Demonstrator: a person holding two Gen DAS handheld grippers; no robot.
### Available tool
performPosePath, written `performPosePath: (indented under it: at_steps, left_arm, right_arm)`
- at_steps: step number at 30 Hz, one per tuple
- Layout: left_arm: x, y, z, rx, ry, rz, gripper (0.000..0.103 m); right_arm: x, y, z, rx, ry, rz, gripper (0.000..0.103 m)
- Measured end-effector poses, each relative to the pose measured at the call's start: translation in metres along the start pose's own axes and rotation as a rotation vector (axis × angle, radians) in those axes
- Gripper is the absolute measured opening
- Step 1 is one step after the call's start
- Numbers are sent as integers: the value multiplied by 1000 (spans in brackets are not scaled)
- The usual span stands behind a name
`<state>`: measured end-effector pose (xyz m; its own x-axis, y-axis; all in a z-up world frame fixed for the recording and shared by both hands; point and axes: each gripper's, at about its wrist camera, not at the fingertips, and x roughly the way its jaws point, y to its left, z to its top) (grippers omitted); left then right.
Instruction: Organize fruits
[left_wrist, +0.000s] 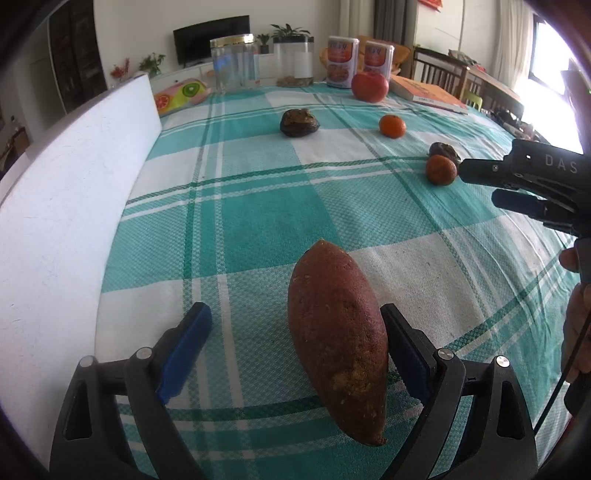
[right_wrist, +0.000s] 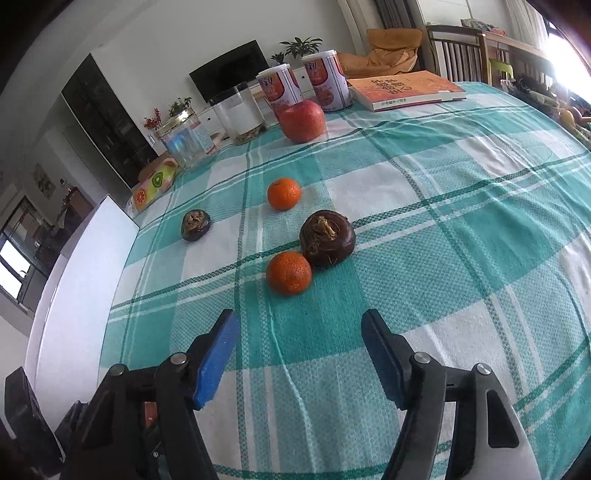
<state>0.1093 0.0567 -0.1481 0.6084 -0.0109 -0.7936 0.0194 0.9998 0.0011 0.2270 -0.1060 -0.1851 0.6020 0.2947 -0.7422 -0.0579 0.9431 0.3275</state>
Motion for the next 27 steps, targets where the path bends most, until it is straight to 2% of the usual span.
performPosePath:
  at_steps: [4,7,11,13,15,18,21,22,26,27]
  left_arm:
    - [0,0,0,0,0,0,93]
    - [0,0,0,0,0,0,93]
    - [0,0,0,0,0,0,93]
    - [0,0,0,-1,0,-3,93]
    - [-1,1,-1,-6,-2,-16,93]
    - [-8,4,-4,14,23,-49,90]
    - [-20,12,-7,-24,19,-107,90]
    - [-22,13,-6,-27,20,-113,87]
    - [-19,10,-2,-36,58,-200,53]
    - [-20,7,-1,-33,59,-209,47]
  right_arm:
    - [22,1,13,42,11,2,60]
    - [34,5,17,45,17,3,52]
    - [35,3,18,38,0,-5,32]
    - [27,0,14,40,-8,-5,31]
    - [15,-4,5,40,-2,32,31]
    - [-15,-7,-20,11,-1,56,31]
    - [-43,-13,-52,-7,-20,57,31]
    - [-50,-16,-62,-3,-26,54,31]
    - [-63,-26,-97,35,-47,49,31]
    - [-65,-27,-101,42,-44,57,31]
